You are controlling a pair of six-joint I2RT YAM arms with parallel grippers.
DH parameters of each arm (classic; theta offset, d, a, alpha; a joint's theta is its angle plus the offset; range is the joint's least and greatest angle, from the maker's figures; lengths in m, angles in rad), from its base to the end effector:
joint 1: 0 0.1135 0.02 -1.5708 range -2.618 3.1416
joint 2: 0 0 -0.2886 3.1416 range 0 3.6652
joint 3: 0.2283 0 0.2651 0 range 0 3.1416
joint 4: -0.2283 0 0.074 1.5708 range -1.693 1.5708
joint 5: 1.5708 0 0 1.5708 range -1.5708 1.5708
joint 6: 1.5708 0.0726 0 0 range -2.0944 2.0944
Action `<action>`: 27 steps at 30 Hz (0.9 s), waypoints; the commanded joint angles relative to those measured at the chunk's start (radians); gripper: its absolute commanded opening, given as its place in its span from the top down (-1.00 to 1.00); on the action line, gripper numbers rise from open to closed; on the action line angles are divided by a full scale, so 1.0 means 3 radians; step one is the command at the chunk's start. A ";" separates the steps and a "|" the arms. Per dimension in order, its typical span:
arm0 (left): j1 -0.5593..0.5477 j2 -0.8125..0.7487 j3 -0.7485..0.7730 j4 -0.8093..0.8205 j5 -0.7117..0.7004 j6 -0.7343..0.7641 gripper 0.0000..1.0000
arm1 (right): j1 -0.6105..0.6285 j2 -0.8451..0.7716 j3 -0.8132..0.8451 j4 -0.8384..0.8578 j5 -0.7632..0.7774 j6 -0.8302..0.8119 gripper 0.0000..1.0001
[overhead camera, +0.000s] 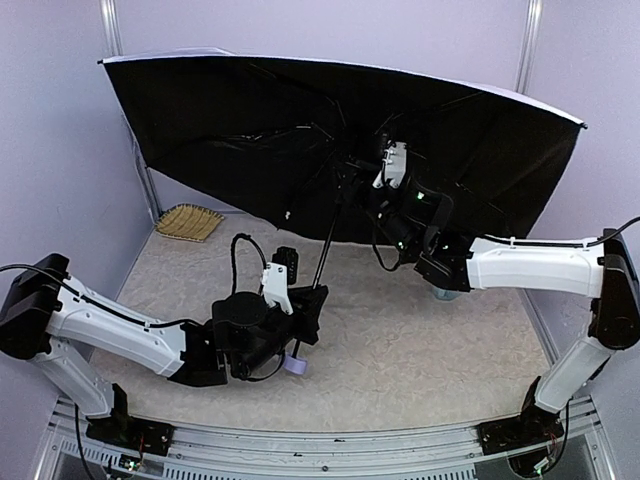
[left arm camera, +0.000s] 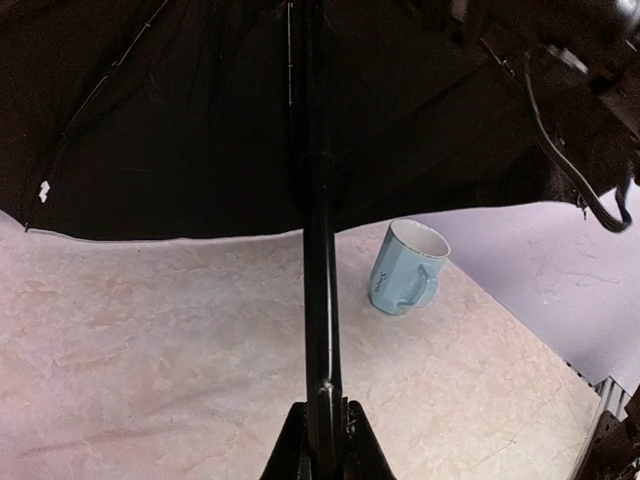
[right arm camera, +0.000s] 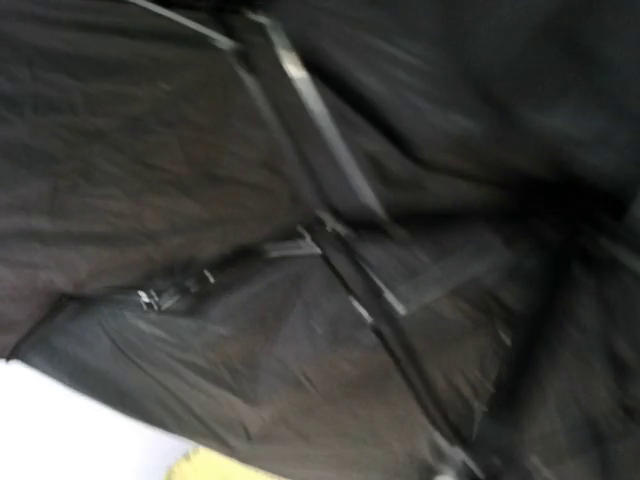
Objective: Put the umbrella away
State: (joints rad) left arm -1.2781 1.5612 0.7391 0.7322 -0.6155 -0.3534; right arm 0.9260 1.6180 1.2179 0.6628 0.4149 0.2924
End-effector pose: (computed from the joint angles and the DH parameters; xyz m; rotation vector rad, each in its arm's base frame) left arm 0.1468 -0.3419 0.2418 0.3030 1.6686 -0.7291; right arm 0.2821 0.3264 0.3929 -0.0669 1.3691 0.7584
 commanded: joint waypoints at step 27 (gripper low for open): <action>0.0048 0.0154 0.0096 0.0147 -0.0208 0.0033 1.00 | -0.0214 0.0306 0.0303 -0.0771 -0.0565 0.0656 0.38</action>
State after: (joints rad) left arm -1.2663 1.6051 0.7601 0.7086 -0.6861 -0.3847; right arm 0.8791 1.6978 1.2762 0.4244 0.2901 0.4671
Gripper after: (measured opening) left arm 0.051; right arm 0.425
